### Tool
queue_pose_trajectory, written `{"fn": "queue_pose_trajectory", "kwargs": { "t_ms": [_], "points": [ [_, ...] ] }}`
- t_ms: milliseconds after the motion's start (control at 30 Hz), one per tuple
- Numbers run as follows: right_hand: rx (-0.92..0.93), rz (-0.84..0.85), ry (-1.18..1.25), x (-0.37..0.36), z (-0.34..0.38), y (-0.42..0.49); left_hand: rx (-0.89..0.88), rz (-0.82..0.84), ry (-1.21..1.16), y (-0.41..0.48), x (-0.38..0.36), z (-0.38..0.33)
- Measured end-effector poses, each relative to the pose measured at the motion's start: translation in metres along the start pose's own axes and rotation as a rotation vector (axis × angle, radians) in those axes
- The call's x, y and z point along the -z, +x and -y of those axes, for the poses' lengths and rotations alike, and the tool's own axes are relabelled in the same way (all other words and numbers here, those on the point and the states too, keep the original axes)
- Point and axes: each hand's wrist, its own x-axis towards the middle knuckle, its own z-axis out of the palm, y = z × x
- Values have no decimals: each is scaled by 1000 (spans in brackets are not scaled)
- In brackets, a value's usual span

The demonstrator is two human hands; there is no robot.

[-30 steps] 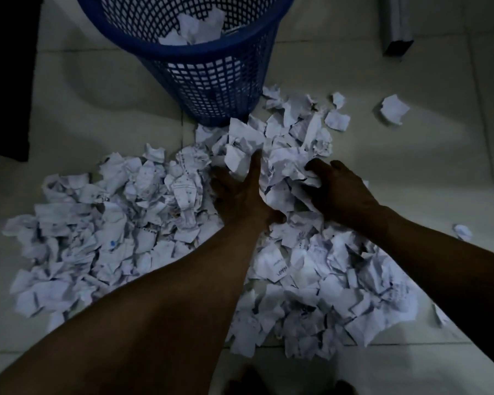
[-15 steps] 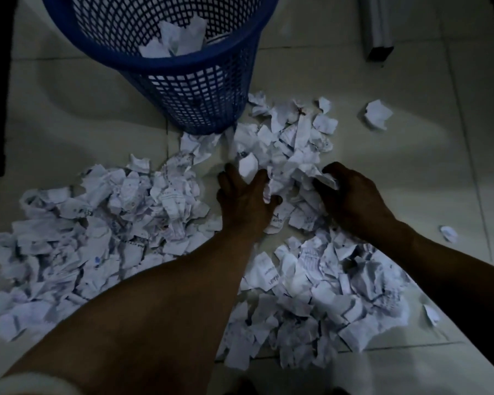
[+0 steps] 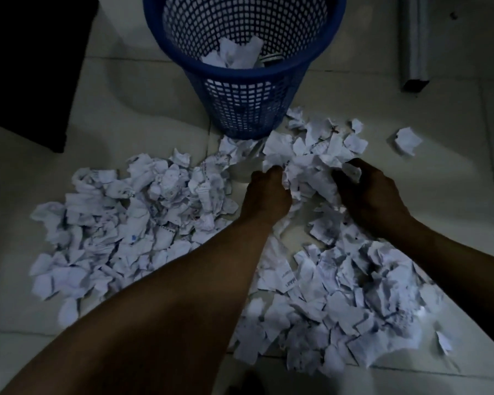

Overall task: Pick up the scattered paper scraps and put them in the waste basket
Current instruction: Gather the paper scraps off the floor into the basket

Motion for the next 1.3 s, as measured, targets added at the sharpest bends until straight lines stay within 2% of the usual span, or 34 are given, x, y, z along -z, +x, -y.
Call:
{"fn": "queue_pose_trajectory", "kwargs": {
  "t_ms": [233, 567, 733, 867, 1000, 1167, 1300],
  "points": [
    [36, -16, 92, 5, 49, 5, 78, -76, -188, -26, 44, 0],
    [333, -36, 52, 17, 119, -3, 143, -226, -297, -50, 97, 5],
    [401, -77, 101, 28, 152, 5, 86, -162, -247, -52, 121, 3],
    [384, -113, 301, 38, 186, 28, 71, -43, -249, -48, 144, -5],
    [327, -133, 520, 38, 223, 54, 82, -15, -270, -49, 158, -7],
    [213, -226, 605, 30, 238, 90, 84, 14, -285, -52, 164, -8],
    [181, -321, 539, 19, 236, 111, 63, 36, -333, -52, 173, -14]
  ]
}}
